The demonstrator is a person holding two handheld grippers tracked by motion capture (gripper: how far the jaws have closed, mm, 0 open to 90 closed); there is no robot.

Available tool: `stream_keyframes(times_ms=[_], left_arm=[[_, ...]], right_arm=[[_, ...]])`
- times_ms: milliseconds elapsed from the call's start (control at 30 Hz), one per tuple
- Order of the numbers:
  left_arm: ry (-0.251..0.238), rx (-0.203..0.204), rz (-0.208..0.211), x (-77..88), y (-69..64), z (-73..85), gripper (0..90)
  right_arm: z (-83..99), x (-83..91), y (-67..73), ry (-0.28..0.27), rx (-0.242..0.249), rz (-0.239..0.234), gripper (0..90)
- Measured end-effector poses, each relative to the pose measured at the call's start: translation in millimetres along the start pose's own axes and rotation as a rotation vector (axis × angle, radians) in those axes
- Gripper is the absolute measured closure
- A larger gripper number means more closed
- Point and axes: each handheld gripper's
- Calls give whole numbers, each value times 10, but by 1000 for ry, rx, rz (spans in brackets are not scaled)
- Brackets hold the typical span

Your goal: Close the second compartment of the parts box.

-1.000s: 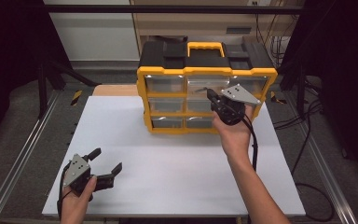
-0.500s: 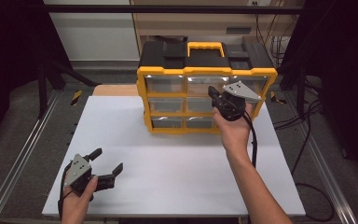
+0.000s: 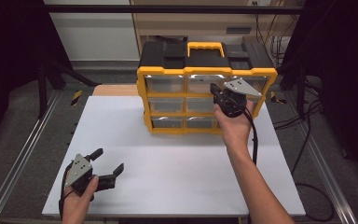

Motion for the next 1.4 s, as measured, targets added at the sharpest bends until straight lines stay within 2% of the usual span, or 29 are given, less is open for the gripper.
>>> stream_keyframes(times_ms=[667, 833, 1200, 1400], left_arm=[[0, -2, 1, -1, -3, -2, 52], [1, -2, 2, -2, -3, -1, 52], [1, -3, 1, -1, 1, -3, 52], [2, -9, 2, -6, -8, -6, 52]], right_arm=[[-40, -12, -2, -11, 1, -6, 900], [-67, 6, -1, -32, -8, 3, 900], [-63, 18, -5, -30, -1, 5, 900], [-62, 68, 15, -32, 20, -6, 900]])
Point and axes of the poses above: each handheld gripper's, and its own axes: x roughly backward along the jaws, z roughly out of its underside, y roughly to its left, and after that the axes turned 7 degrees about y, right-handed
